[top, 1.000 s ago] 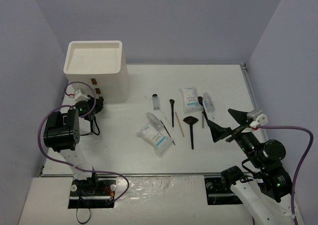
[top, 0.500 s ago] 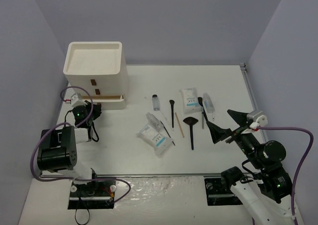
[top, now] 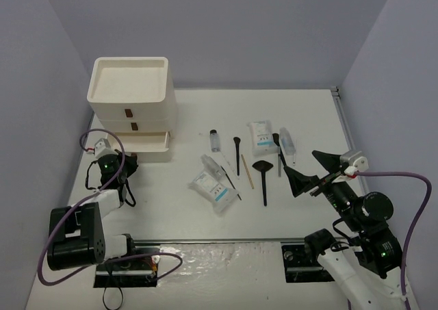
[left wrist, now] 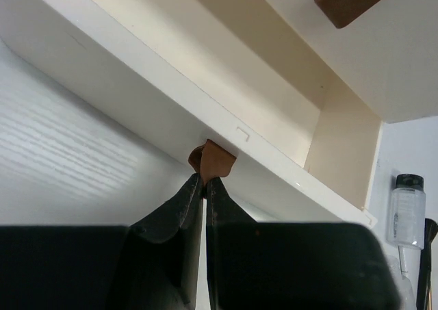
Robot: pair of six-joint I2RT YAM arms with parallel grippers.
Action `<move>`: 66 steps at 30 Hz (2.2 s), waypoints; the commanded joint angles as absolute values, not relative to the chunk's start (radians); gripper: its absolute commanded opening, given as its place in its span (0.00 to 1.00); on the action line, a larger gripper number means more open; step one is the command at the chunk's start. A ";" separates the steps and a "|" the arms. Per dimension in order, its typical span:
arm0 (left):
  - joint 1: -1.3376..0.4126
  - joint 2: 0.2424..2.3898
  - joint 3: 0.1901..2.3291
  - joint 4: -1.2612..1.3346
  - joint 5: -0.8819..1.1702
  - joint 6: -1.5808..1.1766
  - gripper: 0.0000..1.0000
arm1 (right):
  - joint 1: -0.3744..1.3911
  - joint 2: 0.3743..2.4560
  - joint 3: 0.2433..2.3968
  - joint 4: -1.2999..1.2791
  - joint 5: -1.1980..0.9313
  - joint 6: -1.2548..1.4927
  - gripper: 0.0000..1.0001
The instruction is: Organize the makeup
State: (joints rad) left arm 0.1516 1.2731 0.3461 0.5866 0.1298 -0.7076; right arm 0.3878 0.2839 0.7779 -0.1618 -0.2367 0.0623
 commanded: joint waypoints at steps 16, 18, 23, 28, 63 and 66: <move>0.152 0.959 0.352 0.332 0.048 -0.785 0.56 | 0.393 0.423 0.839 -0.142 -0.231 0.139 1.00; 0.152 0.948 0.371 0.281 0.045 -0.800 0.63 | 0.393 0.430 0.840 -0.144 -0.225 0.142 1.00; 0.121 0.918 0.430 0.138 0.063 -0.846 0.71 | 0.393 0.451 0.847 -0.155 -0.196 0.154 1.00; -0.091 0.939 0.651 -0.107 -0.046 -0.789 0.76 | 0.393 0.466 0.859 -0.180 -0.133 0.163 1.00; -0.713 1.875 1.458 -0.591 -0.234 -1.137 0.61 | 0.399 0.386 0.821 -0.201 -0.074 0.155 1.00; -0.711 1.907 1.461 -0.579 -0.216 -1.135 0.59 | 0.404 0.375 0.818 -0.202 -0.065 0.153 1.00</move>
